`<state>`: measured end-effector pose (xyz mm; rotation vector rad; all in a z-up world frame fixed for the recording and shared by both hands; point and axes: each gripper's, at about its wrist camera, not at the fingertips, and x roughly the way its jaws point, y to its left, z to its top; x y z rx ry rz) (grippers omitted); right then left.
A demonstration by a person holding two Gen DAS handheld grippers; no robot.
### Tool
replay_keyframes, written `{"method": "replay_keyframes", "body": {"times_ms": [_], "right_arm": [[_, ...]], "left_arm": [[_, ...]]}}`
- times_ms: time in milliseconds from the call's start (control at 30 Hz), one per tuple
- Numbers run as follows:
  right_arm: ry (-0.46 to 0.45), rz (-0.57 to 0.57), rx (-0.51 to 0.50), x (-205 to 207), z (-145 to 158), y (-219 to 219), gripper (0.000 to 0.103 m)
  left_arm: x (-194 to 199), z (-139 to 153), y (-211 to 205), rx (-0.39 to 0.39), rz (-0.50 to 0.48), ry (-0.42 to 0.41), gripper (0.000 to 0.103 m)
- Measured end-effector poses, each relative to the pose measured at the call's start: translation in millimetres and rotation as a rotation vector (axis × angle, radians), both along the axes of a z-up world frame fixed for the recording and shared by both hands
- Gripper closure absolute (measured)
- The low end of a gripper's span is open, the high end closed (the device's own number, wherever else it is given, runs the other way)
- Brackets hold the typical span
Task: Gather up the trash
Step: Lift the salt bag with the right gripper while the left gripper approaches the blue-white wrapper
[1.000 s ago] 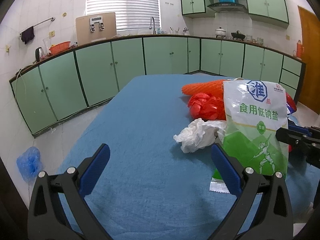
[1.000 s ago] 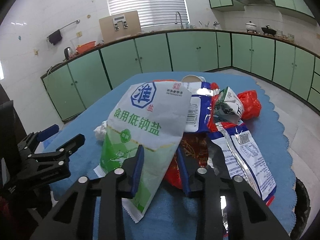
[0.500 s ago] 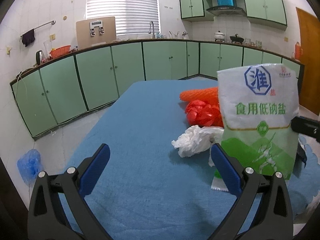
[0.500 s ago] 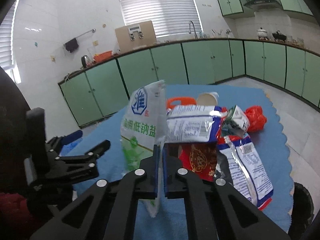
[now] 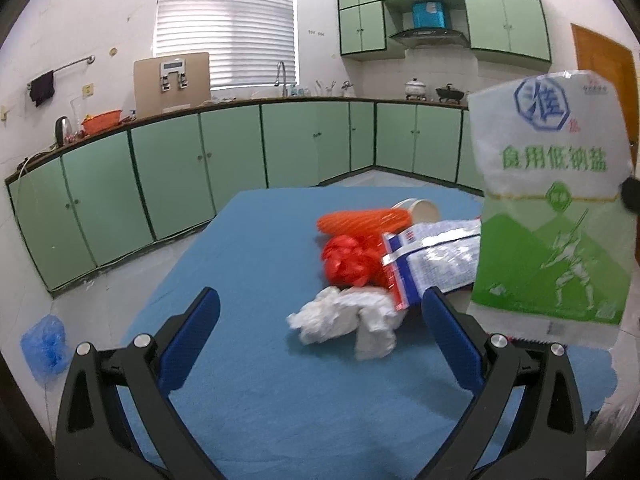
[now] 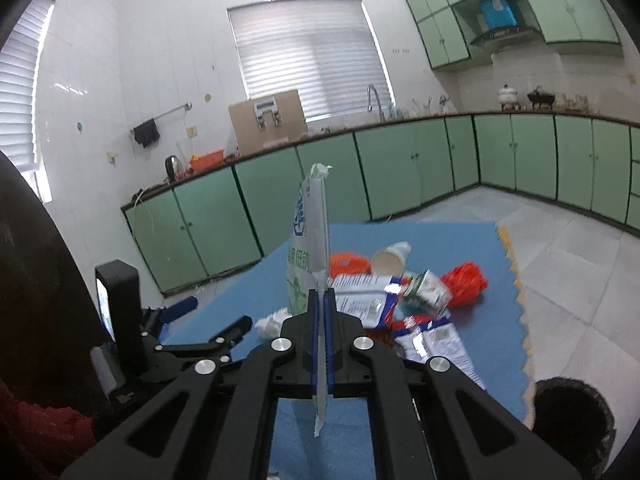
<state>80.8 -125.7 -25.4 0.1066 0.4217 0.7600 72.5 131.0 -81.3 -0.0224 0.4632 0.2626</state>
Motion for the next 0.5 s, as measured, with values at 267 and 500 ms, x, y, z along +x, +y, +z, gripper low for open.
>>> {"method": "replay_keyframes", "body": {"times_ms": [267,500], "right_arm": [[-0.01,-0.156,0.016,8.1,5.1,-44.5,0.1],[-0.005,-0.289,0.014,25.5,-0.3,-80.6,0.1]], "left_arm": [[22.0,10.3,-29.5,-0.008,-0.073,-0.025,0.005],[44.2,11.3,-59.7,-0.006,-0.143,-0.021,0.005]]}}
